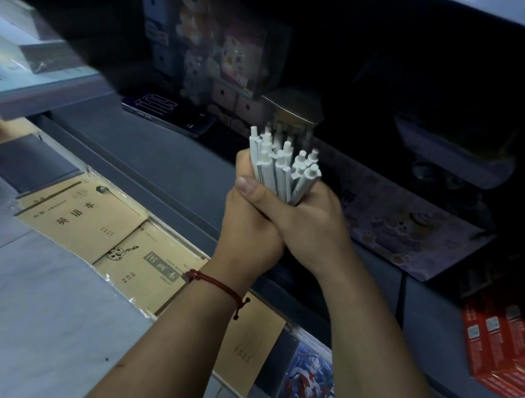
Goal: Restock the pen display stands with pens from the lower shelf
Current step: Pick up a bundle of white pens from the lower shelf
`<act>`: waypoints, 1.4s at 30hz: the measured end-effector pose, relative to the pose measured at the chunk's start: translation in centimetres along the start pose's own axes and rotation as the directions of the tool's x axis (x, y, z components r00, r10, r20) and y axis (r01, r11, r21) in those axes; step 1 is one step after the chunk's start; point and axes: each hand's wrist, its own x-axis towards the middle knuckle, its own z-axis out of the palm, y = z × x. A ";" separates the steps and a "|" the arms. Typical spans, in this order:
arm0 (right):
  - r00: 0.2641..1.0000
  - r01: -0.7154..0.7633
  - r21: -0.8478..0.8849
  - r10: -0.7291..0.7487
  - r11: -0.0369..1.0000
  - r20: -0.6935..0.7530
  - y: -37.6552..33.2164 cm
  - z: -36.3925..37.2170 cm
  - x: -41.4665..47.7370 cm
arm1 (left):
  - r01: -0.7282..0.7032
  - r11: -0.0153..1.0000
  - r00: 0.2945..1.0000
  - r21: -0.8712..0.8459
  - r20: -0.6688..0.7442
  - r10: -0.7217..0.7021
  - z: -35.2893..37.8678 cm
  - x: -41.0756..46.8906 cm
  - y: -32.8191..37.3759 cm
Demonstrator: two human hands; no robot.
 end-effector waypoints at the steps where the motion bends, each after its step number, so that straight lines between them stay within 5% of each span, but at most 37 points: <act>1: 1.000 -0.003 -0.045 0.002 0.999 -0.006 0.0 0.1 0.0 | -0.003 1.000 1.000 0.014 -0.022 0.003 0.0 -0.1 0.0; 4: 1.000 -0.016 -0.091 0.015 0.996 -0.006 -0.1 0.1 0.0 | 0.009 0.998 0.998 0.065 -0.064 -0.005 0.0 -0.1 -0.1; 13: 0.999 0.030 0.246 -0.039 0.969 0.033 -0.4 -0.4 -0.5 | 0.022 0.994 0.998 0.109 -0.061 -0.016 0.3 -0.2 0.4; 26: 0.998 -0.034 0.258 0.018 0.966 0.064 0.4 -0.2 -0.3 | 0.081 0.996 0.997 0.022 0.017 -0.082 0.2 0.0 0.5; 35: 0.995 -0.051 0.332 0.018 0.942 0.100 -2.4 -4.6 -6.0 | 0.353 0.936 0.919 0.011 0.185 -0.349 -1.0 -3.3 9.1; 42: 0.985 -0.170 0.408 0.166 0.897 0.047 -5.9 -8.1 -14.6 | 0.473 0.880 0.853 0.047 0.224 -0.471 -0.2 -10.3 18.7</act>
